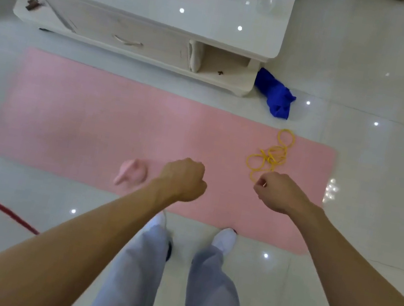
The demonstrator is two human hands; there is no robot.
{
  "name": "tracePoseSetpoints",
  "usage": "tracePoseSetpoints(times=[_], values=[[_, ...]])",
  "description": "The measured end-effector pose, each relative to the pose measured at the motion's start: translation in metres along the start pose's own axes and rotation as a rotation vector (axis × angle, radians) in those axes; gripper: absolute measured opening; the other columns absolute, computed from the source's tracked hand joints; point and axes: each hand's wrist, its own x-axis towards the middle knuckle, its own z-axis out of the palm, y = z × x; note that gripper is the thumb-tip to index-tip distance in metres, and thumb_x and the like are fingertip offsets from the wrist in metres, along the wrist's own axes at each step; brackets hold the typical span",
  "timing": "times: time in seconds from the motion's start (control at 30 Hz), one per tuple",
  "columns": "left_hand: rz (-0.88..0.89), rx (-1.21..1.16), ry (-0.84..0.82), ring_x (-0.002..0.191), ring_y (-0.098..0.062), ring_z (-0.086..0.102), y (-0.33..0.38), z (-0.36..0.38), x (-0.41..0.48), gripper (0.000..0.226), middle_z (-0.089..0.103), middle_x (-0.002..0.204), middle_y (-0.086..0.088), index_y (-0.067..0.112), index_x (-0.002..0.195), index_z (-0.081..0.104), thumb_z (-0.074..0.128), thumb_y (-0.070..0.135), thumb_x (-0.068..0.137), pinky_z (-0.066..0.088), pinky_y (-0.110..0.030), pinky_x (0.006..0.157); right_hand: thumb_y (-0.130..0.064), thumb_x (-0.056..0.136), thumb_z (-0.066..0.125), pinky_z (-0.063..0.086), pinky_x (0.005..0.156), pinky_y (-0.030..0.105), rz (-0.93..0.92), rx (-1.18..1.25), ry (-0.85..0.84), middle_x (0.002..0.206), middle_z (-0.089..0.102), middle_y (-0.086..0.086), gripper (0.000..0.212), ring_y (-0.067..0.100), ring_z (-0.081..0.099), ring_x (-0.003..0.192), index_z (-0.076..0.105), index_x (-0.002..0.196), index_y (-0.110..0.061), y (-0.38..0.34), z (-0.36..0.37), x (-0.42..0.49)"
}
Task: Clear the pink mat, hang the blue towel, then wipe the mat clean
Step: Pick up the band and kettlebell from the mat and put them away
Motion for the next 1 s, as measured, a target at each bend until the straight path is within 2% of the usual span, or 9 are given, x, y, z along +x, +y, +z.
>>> tracePoseSetpoints(times=[0.07,0.17,0.33,0.47,0.63,0.73,0.83,0.93,1.0], values=[[-0.017,-0.061,-0.017,0.104,-0.034,0.061,0.009,0.030,0.041,0.031,0.063,0.117,-0.016,0.008,0.114,0.062,0.047,0.025,0.093,0.047,-0.034,0.082,-0.024,0.090,0.052,0.053,0.082,0.038,0.039,0.122,0.015,0.101,0.072,0.014,0.022,0.031,0.066,0.095,0.069,0.098,-0.011,0.021,0.023,0.037],[-0.026,-0.129,-0.013,0.100,-0.033,0.062,0.012,0.079,0.109,0.028,0.067,0.110,-0.013,0.012,0.107,0.066,0.048,0.027,0.091,0.050,-0.035,0.083,-0.022,0.088,0.054,0.052,0.084,0.040,0.089,0.252,0.049,0.102,0.071,0.014,0.022,0.032,0.065,0.098,0.069,0.101,-0.011,0.051,0.070,0.101],[-0.042,-0.212,0.020,0.078,-0.024,0.062,-0.006,0.160,0.222,0.021,0.067,0.090,-0.004,0.014,0.095,0.064,0.045,0.023,0.092,0.046,-0.028,0.065,-0.019,0.089,0.056,0.047,0.089,0.035,0.148,0.310,0.067,0.108,0.066,0.004,0.024,0.026,0.059,0.106,0.061,0.112,-0.016,0.100,0.153,0.211],[-0.050,-0.242,0.046,0.076,-0.023,0.061,-0.018,0.236,0.306,0.020,0.065,0.090,-0.003,0.015,0.094,0.062,0.044,0.023,0.093,0.046,-0.028,0.065,-0.020,0.087,0.061,0.043,0.094,0.034,0.127,0.235,0.115,0.126,0.053,0.011,0.044,0.030,0.052,0.116,0.048,0.129,-0.011,0.142,0.212,0.306],[-0.006,-0.206,0.077,0.089,-0.029,0.061,-0.022,0.314,0.396,0.023,0.066,0.101,-0.008,0.012,0.102,0.061,0.043,0.024,0.094,0.049,-0.033,0.076,-0.021,0.082,0.069,0.031,0.107,0.040,0.250,0.182,0.297,0.144,0.032,0.019,0.076,0.040,0.035,0.131,0.031,0.146,-0.013,0.193,0.255,0.420],[-0.011,-0.192,0.121,0.094,-0.032,0.061,-0.031,0.339,0.442,0.024,0.065,0.105,-0.009,0.013,0.105,0.061,0.045,0.026,0.094,0.048,-0.034,0.077,-0.027,0.077,0.075,0.034,0.107,0.050,0.326,0.170,0.420,0.154,0.019,0.013,0.090,0.039,0.022,0.140,0.022,0.150,-0.022,0.218,0.266,0.472],[-0.006,-0.245,0.141,0.091,-0.031,0.061,-0.043,0.356,0.473,0.022,0.067,0.101,-0.008,0.016,0.099,0.064,0.047,0.028,0.091,0.051,-0.035,0.078,-0.038,0.075,0.078,0.028,0.108,0.064,0.382,0.159,0.440,0.162,0.001,0.005,0.107,0.036,0.003,0.147,0.008,0.154,-0.028,0.238,0.274,0.513],[0.004,-0.261,0.140,0.089,-0.028,0.062,-0.054,0.368,0.483,0.021,0.067,0.100,-0.005,0.018,0.097,0.064,0.047,0.029,0.092,0.051,-0.034,0.077,-0.049,0.069,0.081,0.021,0.112,0.062,0.392,0.229,0.463,0.162,0.003,0.006,0.118,0.035,0.002,0.148,0.003,0.155,-0.027,0.252,0.283,0.545],[0.006,-0.242,0.145,0.090,-0.027,0.062,-0.061,0.373,0.484,0.022,0.068,0.102,-0.005,0.017,0.097,0.064,0.046,0.028,0.093,0.051,-0.033,0.077,-0.054,0.066,0.081,0.022,0.111,0.061,0.414,0.218,0.499,0.159,0.014,0.009,0.115,0.035,0.009,0.146,0.013,0.153,-0.024,0.265,0.292,0.557]])
